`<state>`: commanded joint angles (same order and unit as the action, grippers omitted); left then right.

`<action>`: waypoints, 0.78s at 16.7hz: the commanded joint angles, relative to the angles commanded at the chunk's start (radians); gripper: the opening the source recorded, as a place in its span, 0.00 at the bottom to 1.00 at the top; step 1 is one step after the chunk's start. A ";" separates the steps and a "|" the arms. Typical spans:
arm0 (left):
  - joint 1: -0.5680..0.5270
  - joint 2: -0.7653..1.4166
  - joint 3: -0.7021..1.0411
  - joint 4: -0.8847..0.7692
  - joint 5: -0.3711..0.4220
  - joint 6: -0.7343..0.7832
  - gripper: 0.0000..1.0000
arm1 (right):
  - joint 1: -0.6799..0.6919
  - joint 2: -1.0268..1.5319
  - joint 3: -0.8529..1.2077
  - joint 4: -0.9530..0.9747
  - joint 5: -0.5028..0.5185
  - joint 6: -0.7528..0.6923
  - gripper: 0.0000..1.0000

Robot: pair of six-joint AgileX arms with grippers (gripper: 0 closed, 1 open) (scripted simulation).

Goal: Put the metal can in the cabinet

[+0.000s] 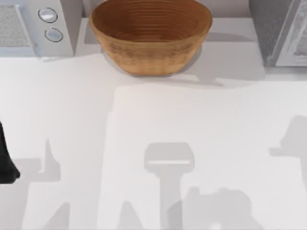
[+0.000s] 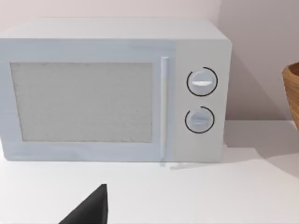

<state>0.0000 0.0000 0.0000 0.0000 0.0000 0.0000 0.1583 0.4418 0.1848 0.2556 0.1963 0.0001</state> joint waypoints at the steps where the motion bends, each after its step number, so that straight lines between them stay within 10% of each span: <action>1: 0.000 0.000 0.000 0.000 0.000 0.000 1.00 | -0.028 -0.077 -0.032 -0.046 -0.034 0.000 0.00; 13: 0.000 0.000 0.000 0.000 0.000 0.000 1.00 | -0.158 -0.442 -0.185 -0.256 -0.196 0.000 0.00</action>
<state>0.0000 0.0000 0.0000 0.0000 0.0000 0.0000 0.0000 0.0000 0.0000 0.0000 0.0000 0.0000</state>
